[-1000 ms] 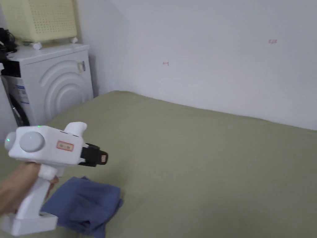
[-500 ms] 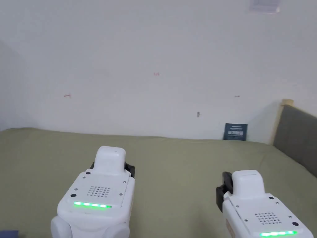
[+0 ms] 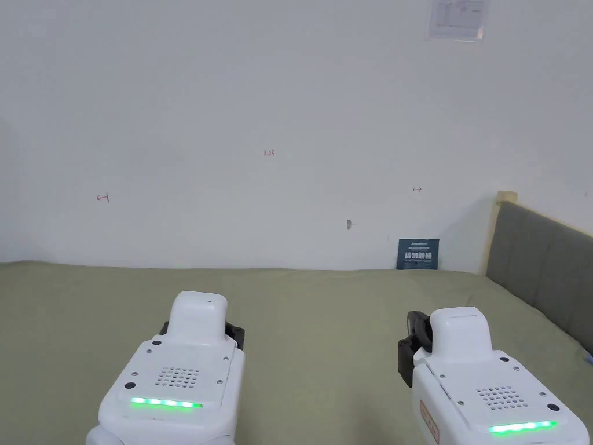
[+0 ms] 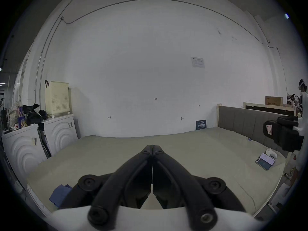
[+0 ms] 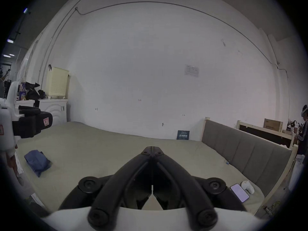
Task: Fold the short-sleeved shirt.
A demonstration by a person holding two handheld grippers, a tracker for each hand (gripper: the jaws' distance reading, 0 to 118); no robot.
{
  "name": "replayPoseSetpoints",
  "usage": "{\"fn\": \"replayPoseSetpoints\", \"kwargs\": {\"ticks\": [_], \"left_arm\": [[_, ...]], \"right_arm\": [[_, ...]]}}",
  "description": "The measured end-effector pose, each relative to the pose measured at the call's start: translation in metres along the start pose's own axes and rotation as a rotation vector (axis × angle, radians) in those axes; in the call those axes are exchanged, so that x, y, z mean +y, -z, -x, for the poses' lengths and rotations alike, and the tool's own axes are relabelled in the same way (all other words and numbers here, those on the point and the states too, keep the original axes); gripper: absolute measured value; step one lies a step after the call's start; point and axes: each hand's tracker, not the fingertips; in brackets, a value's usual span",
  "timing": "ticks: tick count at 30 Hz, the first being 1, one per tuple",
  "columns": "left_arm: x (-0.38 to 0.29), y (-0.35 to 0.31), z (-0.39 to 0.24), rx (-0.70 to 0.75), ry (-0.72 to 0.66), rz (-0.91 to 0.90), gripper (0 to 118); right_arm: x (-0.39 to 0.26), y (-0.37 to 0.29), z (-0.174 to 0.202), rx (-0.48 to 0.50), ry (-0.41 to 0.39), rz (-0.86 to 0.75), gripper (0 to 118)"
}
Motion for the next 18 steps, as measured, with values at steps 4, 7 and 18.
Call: {"fn": "replayPoseSetpoints", "kwargs": {"ticks": [4,7,18], "left_arm": [[0.0,0.001,0.002,0.014,-0.013,0.004,0],[0.0,0.001,0.005,0.043,-0.019,0.0,36],[-0.002,0.001,0.013,0.063,-0.023,0.011,118]], "right_arm": [[0.002,0.0,0.002,0.007,-0.003,-0.003,1],[0.002,0.001,0.003,0.011,-0.007,0.003,15],[-0.004,-0.002,-0.011,-0.023,0.021,0.003,76]]}}
